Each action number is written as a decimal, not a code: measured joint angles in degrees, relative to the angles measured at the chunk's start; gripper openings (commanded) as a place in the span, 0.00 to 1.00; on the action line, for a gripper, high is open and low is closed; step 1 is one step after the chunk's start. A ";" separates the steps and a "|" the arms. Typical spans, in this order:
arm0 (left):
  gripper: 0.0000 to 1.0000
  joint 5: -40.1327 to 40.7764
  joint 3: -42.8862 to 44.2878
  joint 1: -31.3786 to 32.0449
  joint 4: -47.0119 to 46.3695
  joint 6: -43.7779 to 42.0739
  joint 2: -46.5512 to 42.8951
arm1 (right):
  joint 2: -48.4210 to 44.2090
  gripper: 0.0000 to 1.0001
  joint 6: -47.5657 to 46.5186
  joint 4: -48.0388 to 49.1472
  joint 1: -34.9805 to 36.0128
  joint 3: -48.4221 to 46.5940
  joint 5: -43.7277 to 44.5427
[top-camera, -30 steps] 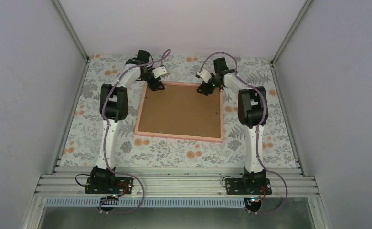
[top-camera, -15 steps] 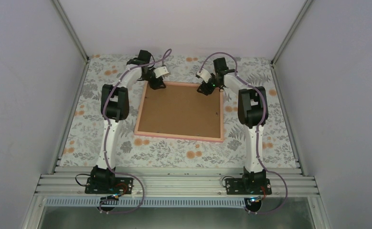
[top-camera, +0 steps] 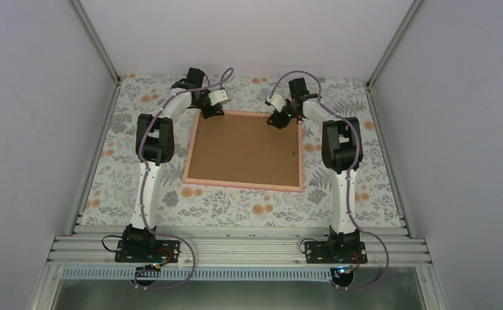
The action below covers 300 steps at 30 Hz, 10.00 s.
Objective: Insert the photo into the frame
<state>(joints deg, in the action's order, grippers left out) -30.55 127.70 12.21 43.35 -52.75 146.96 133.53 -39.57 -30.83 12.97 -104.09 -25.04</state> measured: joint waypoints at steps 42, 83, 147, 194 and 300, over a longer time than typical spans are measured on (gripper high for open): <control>0.41 -2.75 -7.76 -1.18 -2.38 -6.27 -4.11 | 2.67 0.13 3.65 0.00 0.37 -3.87 -0.50; 0.20 -0.92 6.43 0.55 7.63 -15.61 2.80 | 2.67 0.11 1.64 -0.07 0.46 -3.87 -1.03; 0.54 6.69 -10.62 1.29 -10.62 8.61 -5.49 | -22.16 0.59 44.96 -13.31 -3.54 29.42 13.73; 0.72 8.33 -10.40 1.66 -10.80 8.41 -5.88 | -22.49 0.04 45.72 -16.41 -4.22 29.83 10.91; 1.00 25.88 -42.66 5.49 -7.98 22.84 -62.25 | -24.46 0.04 36.52 -20.83 -22.43 5.22 -45.24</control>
<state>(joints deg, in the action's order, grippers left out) -4.67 85.03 17.69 35.38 -29.91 84.71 109.08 -3.05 -51.66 -9.45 -98.87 -70.28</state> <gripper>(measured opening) 0.998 0.191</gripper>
